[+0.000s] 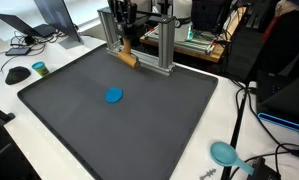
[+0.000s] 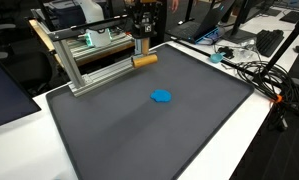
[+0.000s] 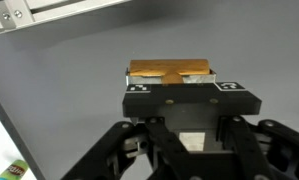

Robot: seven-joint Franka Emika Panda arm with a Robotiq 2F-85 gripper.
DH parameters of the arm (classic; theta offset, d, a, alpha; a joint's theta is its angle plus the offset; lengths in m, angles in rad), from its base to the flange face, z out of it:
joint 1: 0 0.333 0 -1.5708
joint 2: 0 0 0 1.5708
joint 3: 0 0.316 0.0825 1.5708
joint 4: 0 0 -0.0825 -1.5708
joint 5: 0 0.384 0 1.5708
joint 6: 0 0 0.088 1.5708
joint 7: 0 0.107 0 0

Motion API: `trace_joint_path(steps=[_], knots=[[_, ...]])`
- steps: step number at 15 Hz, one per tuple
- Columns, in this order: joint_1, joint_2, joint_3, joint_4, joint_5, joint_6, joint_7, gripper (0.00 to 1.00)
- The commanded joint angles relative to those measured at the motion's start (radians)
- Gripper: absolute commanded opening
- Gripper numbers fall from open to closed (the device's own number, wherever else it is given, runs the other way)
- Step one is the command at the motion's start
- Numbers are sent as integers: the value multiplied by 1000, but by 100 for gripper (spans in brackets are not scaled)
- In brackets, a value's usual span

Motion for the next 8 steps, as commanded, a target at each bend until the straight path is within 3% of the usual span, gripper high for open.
trace_joint_path(steps=[1, 3, 8], knots=[[-23, -79, -10, -36, 56, -82, -199, 22], [-30, -98, -16, -22, 78, -152, -252, 22], [-44, -176, -20, -71, 105, -236, -238, 22]])
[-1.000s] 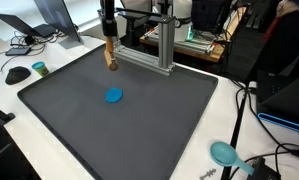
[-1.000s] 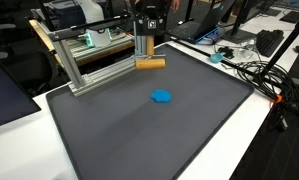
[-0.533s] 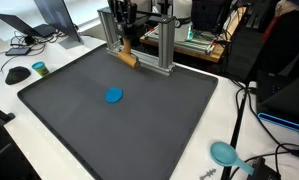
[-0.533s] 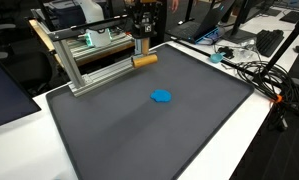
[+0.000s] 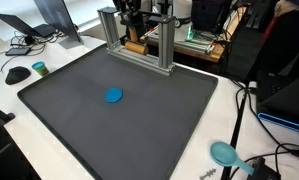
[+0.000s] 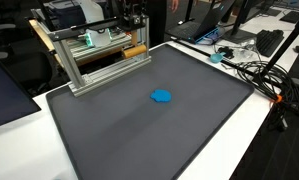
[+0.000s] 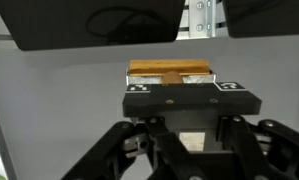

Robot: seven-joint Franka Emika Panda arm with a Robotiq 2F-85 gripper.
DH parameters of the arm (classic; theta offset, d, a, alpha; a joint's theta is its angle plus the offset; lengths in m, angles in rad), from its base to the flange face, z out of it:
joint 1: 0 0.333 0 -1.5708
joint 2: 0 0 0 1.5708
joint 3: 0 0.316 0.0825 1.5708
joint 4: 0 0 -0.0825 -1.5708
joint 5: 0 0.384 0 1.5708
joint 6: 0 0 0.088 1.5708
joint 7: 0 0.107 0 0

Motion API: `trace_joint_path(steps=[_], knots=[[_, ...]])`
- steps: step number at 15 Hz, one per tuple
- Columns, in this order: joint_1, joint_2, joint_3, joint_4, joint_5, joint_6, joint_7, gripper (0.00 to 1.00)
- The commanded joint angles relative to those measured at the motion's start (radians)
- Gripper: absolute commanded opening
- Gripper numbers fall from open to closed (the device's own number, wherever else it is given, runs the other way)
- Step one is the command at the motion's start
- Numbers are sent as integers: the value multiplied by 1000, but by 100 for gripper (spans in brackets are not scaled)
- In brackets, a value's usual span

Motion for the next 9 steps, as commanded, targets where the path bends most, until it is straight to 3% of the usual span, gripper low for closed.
trace_joint_path(steps=[1, 6, 7, 9], knots=[[-9, -96, 2, -72, 66, -33, 2, 22], [-7, -191, 65, -166, 72, 34, 181, 22], [-11, -112, 42, -106, 68, 16, 105, 47], [-9, -139, 65, -130, 68, 25, 154, 47]])
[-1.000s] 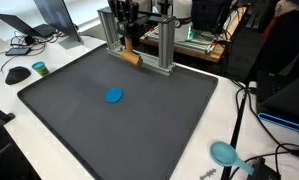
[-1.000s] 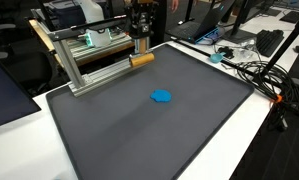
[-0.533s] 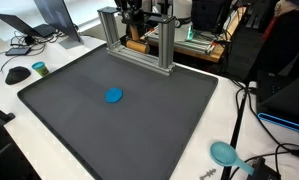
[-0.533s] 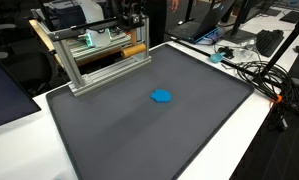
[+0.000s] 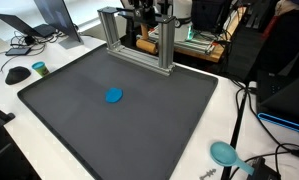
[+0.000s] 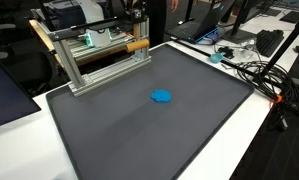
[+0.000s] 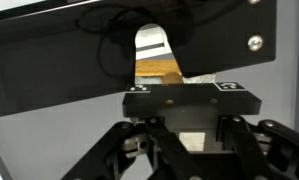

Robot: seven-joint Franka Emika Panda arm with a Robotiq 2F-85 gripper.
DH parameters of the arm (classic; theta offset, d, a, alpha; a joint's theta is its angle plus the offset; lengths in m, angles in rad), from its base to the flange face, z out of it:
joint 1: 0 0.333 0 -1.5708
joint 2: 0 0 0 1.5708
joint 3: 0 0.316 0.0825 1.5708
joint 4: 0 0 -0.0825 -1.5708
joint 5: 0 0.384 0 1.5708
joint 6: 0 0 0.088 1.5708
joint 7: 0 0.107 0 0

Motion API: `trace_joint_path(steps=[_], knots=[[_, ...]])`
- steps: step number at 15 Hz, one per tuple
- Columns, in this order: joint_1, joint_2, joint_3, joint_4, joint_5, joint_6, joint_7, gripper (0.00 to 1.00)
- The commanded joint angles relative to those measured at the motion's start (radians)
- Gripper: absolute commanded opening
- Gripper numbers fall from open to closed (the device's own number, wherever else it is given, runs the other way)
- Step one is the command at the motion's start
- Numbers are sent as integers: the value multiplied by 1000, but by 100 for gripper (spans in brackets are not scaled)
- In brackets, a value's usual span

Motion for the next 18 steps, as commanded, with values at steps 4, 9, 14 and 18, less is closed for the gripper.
trace_joint_path(steps=[4, 9, 14, 18], knots=[[-8, -18, 11, -15, 3, -2, 11, 47], [-15, -28, 17, -27, -28, -5, 19, 22], [-16, -55, 17, -53, -54, -3, 6, 22], [-9, -81, 8, -87, -48, 2, -30, 22]])
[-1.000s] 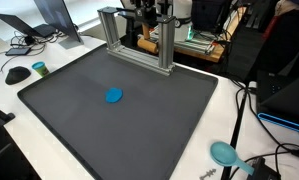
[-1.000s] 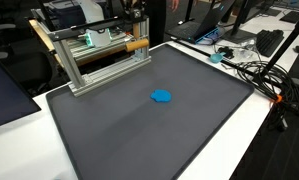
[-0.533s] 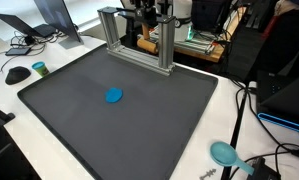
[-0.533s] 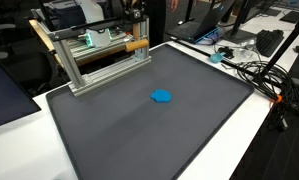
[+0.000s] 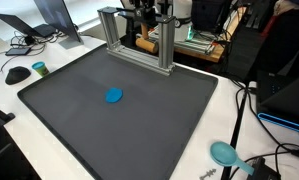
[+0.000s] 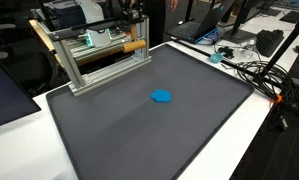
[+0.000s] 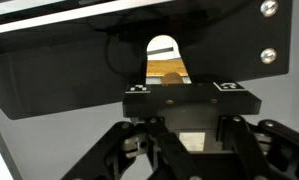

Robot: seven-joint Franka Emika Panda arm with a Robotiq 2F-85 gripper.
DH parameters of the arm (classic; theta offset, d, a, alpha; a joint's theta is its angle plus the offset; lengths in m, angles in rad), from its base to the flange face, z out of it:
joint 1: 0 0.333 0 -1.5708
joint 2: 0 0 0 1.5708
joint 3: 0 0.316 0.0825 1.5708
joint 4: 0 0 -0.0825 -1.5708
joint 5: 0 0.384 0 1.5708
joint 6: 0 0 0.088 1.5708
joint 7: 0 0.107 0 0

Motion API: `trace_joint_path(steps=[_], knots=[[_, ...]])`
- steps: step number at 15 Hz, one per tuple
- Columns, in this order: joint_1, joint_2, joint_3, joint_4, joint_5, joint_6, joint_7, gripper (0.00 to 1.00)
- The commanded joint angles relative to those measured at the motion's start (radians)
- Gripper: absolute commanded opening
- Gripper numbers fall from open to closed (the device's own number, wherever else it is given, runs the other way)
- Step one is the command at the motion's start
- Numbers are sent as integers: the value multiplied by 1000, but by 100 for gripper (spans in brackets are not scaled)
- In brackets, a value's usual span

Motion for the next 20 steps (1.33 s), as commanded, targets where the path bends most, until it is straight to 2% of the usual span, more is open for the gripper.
trace_joint_path(steps=[1, 9, 20], knots=[[-5, -67, -2, -70, -3, 8, -41, 22], [7, -154, -9, -164, -2, 63, -149, 22], [12, -254, -20, -245, -11, 36, -224, 22]])
